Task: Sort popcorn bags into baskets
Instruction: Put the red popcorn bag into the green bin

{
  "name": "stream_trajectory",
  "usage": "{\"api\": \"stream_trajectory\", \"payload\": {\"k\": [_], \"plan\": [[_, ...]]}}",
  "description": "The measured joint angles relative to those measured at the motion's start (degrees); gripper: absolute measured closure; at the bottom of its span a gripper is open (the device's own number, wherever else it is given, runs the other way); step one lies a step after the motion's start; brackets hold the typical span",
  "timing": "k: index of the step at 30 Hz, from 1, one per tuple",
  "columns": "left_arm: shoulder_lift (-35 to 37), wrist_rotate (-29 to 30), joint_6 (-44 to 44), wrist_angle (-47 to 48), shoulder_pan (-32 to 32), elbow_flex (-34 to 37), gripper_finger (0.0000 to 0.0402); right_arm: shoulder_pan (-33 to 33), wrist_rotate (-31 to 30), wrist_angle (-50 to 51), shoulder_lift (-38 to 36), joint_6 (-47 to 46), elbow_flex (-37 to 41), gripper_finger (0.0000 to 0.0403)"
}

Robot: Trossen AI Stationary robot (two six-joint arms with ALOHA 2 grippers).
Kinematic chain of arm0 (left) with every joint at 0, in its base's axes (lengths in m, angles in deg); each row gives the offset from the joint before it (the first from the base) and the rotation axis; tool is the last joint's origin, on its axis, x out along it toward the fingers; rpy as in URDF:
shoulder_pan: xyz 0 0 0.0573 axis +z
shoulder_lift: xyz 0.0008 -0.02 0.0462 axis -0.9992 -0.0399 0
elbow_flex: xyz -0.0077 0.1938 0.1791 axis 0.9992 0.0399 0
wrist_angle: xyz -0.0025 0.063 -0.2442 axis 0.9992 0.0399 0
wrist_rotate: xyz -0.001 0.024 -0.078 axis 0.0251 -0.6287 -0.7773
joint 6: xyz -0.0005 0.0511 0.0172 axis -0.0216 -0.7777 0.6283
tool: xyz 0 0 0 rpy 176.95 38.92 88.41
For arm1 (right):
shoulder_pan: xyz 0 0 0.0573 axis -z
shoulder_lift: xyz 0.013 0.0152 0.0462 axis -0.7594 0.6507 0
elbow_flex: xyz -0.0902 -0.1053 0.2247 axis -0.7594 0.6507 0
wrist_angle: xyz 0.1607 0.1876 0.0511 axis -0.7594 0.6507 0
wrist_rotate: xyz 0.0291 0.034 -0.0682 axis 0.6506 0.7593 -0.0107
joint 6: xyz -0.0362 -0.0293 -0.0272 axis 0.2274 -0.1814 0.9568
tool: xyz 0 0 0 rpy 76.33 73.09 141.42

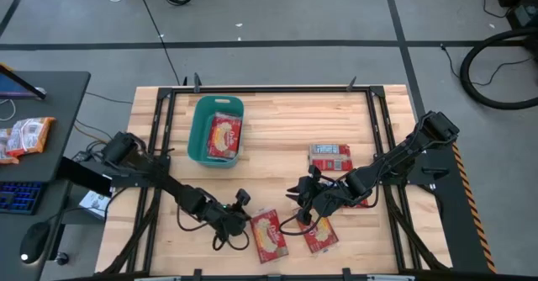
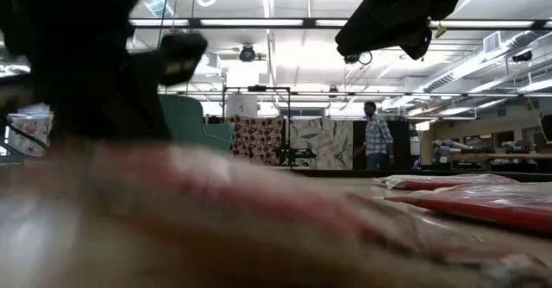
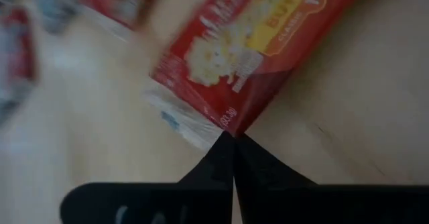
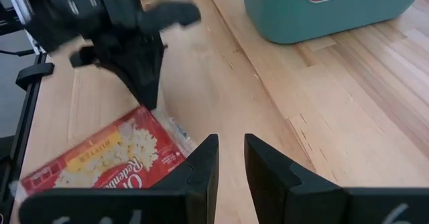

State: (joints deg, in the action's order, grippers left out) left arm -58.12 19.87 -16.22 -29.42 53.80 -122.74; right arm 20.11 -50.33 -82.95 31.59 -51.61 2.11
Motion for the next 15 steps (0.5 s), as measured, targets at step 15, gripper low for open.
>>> {"api": "stream_trajectory", "payload": {"k": [15], "plan": [[18.5,7.0,-4.6,7.0,2.0,0.0,0.0400,0.0,0.0,0.0,0.0,0.0,0.0,0.0325]]}}
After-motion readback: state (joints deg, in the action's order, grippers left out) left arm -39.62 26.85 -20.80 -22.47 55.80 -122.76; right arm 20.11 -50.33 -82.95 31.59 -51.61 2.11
